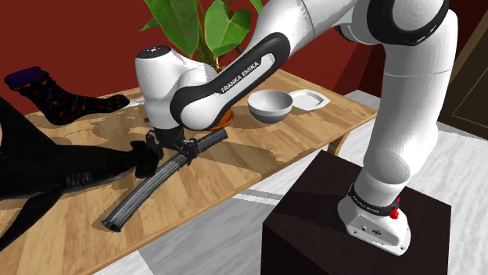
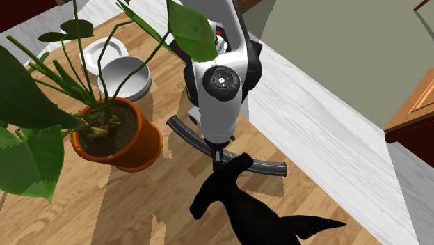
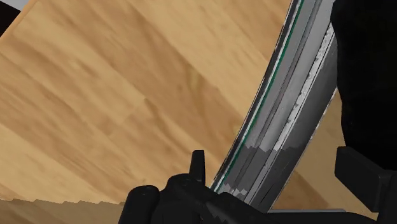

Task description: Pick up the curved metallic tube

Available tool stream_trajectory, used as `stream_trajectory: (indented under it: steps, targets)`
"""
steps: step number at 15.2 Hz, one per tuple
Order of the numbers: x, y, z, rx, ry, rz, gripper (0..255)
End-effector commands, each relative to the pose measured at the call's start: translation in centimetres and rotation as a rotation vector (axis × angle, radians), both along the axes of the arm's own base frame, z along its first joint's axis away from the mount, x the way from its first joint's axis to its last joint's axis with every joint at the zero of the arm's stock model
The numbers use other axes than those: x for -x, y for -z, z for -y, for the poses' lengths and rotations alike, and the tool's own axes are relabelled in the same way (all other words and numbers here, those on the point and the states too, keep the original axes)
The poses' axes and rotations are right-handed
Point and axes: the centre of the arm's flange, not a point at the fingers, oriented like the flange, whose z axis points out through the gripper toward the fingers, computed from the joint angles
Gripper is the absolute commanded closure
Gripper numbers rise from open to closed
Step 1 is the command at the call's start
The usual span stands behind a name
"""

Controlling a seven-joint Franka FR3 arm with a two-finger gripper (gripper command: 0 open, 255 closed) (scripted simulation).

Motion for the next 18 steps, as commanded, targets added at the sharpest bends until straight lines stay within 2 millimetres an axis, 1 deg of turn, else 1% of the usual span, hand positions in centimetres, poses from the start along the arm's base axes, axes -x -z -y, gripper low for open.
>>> stream_trajectory:
  steps: [1, 2, 10, 11, 18]
  targets:
    - [0.3, 0.7, -0.2, 0.003, -0.005, -0.010, 0]
    - [0.4, 0.8, -0.1, 0.002, -0.005, -0.011, 255]
    - [0.5, 1.0, -0.4, 0.003, -0.005, -0.010, 255]
    - [0.3, 0.7, -0.2, 0.003, -0.005, -0.010, 255]
    - [0.3, -3.0, -0.2, 0.003, -0.005, -0.010, 255]
